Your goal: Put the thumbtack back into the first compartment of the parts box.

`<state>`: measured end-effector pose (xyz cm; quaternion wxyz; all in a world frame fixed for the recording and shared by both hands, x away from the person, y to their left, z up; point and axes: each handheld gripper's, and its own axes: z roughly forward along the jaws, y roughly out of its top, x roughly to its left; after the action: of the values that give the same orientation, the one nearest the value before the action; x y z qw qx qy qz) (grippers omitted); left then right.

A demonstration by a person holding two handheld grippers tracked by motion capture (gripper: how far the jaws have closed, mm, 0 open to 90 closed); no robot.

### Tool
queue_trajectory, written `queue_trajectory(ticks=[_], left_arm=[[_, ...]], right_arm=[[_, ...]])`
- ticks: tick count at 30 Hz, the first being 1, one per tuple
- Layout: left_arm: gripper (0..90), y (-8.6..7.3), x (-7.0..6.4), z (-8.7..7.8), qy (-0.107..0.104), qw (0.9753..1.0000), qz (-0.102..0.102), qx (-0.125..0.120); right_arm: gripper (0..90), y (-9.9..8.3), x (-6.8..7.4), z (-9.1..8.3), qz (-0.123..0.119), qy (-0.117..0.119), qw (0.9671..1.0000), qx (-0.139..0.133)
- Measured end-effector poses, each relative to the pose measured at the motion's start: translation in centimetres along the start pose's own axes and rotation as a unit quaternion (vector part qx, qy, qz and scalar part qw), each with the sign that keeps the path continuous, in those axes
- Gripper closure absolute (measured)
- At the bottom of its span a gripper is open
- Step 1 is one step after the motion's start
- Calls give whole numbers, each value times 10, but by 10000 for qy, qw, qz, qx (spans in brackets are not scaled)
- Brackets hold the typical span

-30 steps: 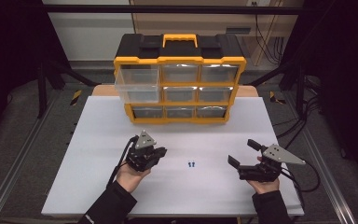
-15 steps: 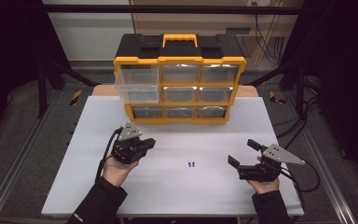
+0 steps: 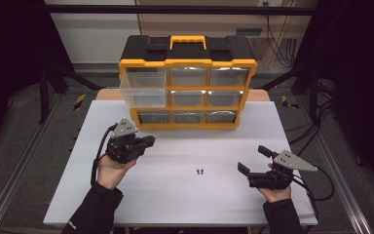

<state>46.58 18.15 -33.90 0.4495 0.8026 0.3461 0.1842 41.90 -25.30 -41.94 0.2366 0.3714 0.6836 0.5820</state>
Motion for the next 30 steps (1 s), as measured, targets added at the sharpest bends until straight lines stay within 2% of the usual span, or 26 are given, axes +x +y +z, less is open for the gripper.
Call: queue_trajectory(ticks=[3, 13, 21, 30], left_arm=[[844, 6, 6, -5, 25, 9999, -35, -102], [844, 23, 19, -17, 137, 9998, 2, -138], [844, 40, 17, -34, 221, 9994, 147, -216], [845, 52, 16, -45, 251, 9990, 275, -242]], right_arm=[[5, 0, 0, 0, 21, -12, 10000, -4], [5, 0, 0, 0, 13, -26, 10000, 2], [5, 0, 0, 0, 6, -38, 10000, -28], [5, 1, -1, -1, -11, -27, 10000, -50]])
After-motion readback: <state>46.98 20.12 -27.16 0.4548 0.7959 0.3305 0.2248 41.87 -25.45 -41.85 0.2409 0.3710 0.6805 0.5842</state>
